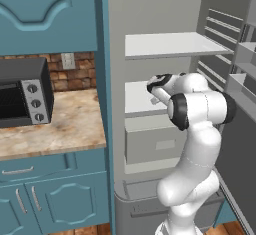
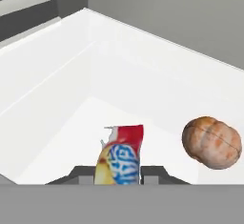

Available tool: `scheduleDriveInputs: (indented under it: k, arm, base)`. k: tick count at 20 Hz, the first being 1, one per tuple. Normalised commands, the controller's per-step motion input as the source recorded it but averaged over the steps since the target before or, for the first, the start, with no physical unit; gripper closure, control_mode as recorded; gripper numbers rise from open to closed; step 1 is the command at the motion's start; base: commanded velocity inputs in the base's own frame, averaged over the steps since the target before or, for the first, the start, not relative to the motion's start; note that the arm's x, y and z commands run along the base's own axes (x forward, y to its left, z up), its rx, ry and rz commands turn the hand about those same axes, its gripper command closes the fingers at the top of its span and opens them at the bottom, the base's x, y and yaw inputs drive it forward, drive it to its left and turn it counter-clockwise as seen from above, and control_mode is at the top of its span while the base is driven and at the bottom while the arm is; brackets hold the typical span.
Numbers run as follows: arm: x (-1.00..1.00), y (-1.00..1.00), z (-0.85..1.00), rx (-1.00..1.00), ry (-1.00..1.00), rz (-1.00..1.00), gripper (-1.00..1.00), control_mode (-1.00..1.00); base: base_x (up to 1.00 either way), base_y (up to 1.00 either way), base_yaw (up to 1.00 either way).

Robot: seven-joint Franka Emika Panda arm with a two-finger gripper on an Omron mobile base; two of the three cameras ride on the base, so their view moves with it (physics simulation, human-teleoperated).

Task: Move the tangerine and bar from the top shelf to the second highest shelf to make space. Then, place the pitcher from the counter on the cleared top shelf.

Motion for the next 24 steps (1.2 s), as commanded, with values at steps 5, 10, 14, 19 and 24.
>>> scheduleDriveInputs:
  k: [5, 10, 14, 19, 24]
  arm:
    - [0.46, 0.00, -0.17, 0.00, -0.09, 0.01, -1.00, -1.00]
    - [0.17, 0.00, -0.08, 0.00, -0.10, 0.00, -1.00, -1.00]
    - [0.00, 0.00, 0.01, 0.00, -0.05, 0.00, -1.00, -1.00]
    - [-0.27, -0.01, 0.46, 0.00, 0.00, 0.00, -1.00, -1.00]
    - [-0.33, -0.02, 0.99, 0.00, 0.02, 0.00, -1.00, -1.00]
  base:
    - [0.00, 0.00, 0.00]
    - [0.00, 0.00, 0.00]
    - [0.00, 0.00, 0.00]
    - [0.00, 0.00, 0.00]
    - [0.00, 0.00, 0.00]
